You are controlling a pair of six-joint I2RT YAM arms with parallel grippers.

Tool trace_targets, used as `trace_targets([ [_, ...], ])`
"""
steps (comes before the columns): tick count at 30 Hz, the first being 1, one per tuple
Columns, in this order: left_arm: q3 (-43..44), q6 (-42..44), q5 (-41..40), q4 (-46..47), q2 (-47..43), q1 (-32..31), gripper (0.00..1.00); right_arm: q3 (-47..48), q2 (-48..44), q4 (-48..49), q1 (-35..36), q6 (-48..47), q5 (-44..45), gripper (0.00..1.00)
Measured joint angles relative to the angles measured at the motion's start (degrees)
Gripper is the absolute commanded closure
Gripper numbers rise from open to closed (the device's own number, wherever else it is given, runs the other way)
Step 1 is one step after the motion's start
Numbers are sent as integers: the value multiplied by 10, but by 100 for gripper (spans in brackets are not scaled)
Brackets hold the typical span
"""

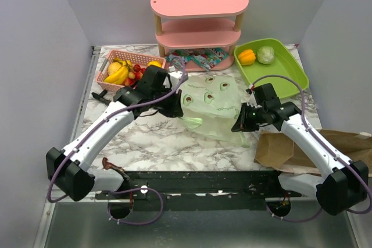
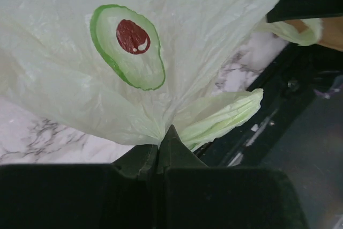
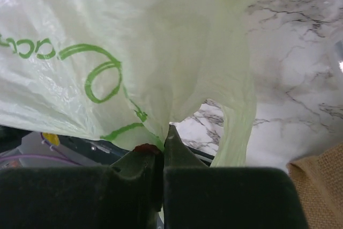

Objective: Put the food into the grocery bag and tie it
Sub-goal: Adjust the grocery bag at the center of the board.

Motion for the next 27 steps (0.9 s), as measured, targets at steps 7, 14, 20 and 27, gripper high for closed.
trace_targets([
  [7,-112,-18,229,45,-79,122,100,23,9,3,7,10,50,99],
  [14,-144,-65,348,91,-104,191,100,44,-13,-1,14,23,115,99],
  [20,-138,-98,383,96,-125,261,100,55,-57,0,21,57,161,99],
  [27,-125,-116,364,61,-149,308,100,56,-100,2,27,98,200,99],
])
